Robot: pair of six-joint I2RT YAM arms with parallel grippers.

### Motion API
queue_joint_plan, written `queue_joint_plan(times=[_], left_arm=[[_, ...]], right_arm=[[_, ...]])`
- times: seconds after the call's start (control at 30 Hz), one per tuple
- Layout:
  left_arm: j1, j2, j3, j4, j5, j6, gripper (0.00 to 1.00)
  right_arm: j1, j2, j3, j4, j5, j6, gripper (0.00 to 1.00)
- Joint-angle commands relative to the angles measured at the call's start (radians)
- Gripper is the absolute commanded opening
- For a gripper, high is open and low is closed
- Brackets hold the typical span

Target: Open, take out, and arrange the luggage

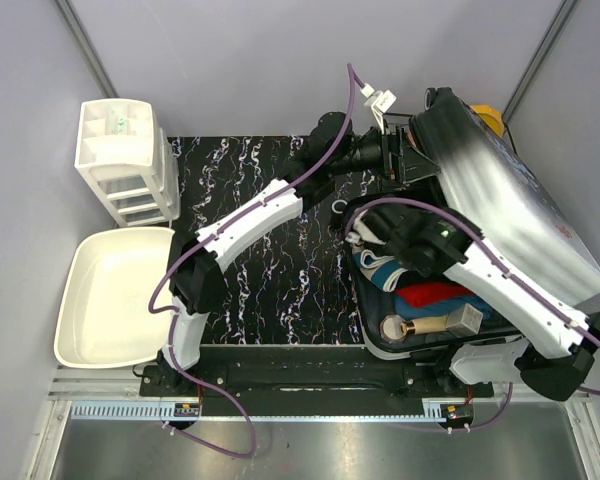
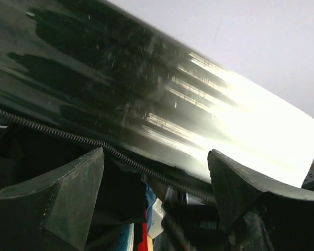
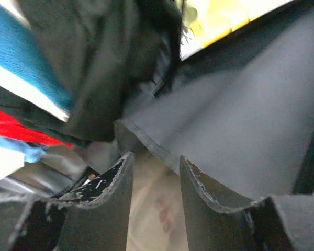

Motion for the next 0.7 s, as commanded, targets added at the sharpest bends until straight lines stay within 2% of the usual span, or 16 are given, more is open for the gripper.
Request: queue_joint_plan(times=[0.0, 0.23, 0.43, 0.5, 0.67], left_arm=[[-0.026, -0.033, 0.018, -0.003, 0.047, 0.041, 0.85], [0.012, -0.102, -0.071, -0.028, 0.004, 0.058, 0.93], [0.095, -0.235, -0.279, -0.078, -0.049, 0.058, 0.99], [0.110, -0.292, -0.377, -0.129, -0.077, 0.084, 0.99], [0.130, -0.381, -0.604, -0.253, -0.125, 0.153, 0.99]], right_arm=[[-0.129, -0.109, 0.041, -0.207, 0.178, -0.135, 0.45], [-0.269, -0.241, 0.020, -0.196, 0.256, -0.236, 0.49], [-0.327, -0.298, 0.079, -0.196, 0.302, -0.262, 0.62], [-0.332, -0.326, 0.073, -0.195, 0.313, -0.266, 0.69], [-0.344, -0.315, 0.062, -0.177, 0.293, -0.229, 0.78]])
